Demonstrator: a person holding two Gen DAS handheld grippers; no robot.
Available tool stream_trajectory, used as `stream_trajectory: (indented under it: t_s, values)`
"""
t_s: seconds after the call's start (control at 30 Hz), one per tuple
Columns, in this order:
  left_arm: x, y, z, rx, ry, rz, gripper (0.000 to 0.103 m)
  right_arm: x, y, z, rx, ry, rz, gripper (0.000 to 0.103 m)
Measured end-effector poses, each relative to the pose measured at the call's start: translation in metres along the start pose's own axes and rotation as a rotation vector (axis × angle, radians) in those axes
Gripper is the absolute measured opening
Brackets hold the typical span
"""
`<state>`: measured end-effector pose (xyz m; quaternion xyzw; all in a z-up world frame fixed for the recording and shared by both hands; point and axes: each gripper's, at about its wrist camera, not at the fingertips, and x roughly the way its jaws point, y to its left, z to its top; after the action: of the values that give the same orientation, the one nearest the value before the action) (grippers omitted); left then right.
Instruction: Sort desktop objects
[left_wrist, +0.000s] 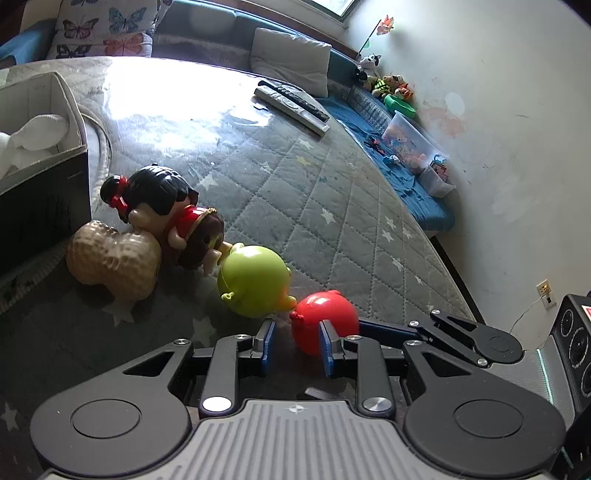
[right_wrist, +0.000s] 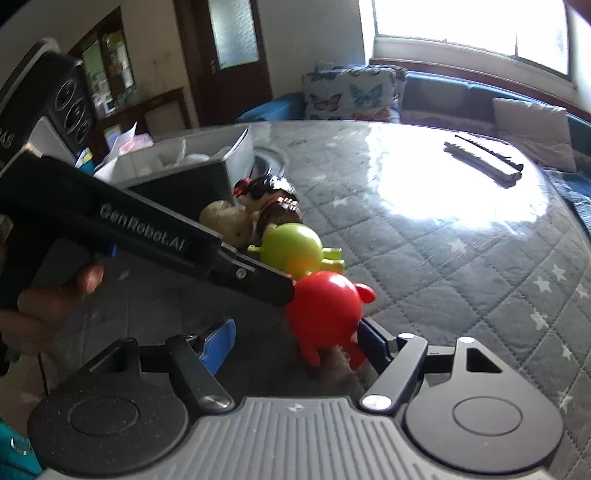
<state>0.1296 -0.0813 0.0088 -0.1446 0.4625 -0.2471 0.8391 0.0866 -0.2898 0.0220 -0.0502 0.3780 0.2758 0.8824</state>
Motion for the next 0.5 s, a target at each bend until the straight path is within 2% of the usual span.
stream_trajectory:
  t_s: [0.1, 0.27, 0.5]
  values:
    - [0.000, 0.000, 0.001, -0.007, -0.009, 0.003, 0.028, -0.002, 0.006, -0.002, -0.029, 0.004, 0.003, 0.076]
    - [0.000, -0.001, 0.002, -0.011, -0.004, -0.001, 0.028, -0.008, 0.000, -0.001, -0.012, -0.022, -0.010, 0.075]
    - [0.005, -0.003, 0.004, -0.024, 0.000, -0.021, 0.029, 0.005, -0.017, -0.002, 0.033, -0.011, -0.021, 0.075]
